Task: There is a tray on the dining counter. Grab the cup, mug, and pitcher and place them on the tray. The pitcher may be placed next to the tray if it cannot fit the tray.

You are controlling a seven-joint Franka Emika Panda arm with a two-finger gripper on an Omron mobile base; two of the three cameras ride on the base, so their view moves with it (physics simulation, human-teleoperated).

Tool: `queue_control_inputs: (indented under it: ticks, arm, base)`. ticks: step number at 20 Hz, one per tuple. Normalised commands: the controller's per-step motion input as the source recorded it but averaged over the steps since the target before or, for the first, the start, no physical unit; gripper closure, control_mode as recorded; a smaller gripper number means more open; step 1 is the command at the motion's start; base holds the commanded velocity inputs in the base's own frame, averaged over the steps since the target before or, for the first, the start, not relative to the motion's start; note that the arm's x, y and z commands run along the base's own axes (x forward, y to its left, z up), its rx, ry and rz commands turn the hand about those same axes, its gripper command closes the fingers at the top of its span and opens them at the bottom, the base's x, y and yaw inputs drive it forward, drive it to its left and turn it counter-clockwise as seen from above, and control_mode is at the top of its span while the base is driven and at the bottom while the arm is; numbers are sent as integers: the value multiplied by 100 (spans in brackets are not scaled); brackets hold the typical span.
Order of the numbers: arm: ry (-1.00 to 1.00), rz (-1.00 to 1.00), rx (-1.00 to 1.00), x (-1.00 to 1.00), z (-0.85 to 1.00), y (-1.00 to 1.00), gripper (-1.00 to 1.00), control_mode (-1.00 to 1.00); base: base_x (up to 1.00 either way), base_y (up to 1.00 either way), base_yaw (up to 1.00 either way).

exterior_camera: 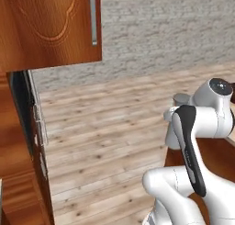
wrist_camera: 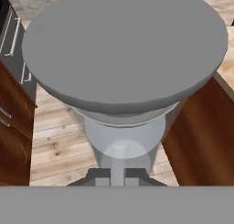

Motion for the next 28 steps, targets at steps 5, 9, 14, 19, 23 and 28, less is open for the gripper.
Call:
queue_control_inputs:
  ticks: [5, 9, 14, 19, 23, 28]
  arm:
    - [0, 0, 0, 0, 0, 0, 100, 100]
    - [0, 0, 0, 0, 0, 0, 100, 100]
    - [0, 0, 0, 0, 0, 0, 100, 100]
    - [0, 0, 0, 0, 0, 0, 100, 100]
    - [0, 0, 0, 0, 0, 0, 100, 100]
    - [0, 0, 0, 0, 0, 0, 100, 100]
  base:
    - [100, -15, 2]
    - [99, -52, 3]
    - [99, -49, 4]
    - [99, -9, 1]
    - [100, 0, 0]
    - [100, 0, -5]
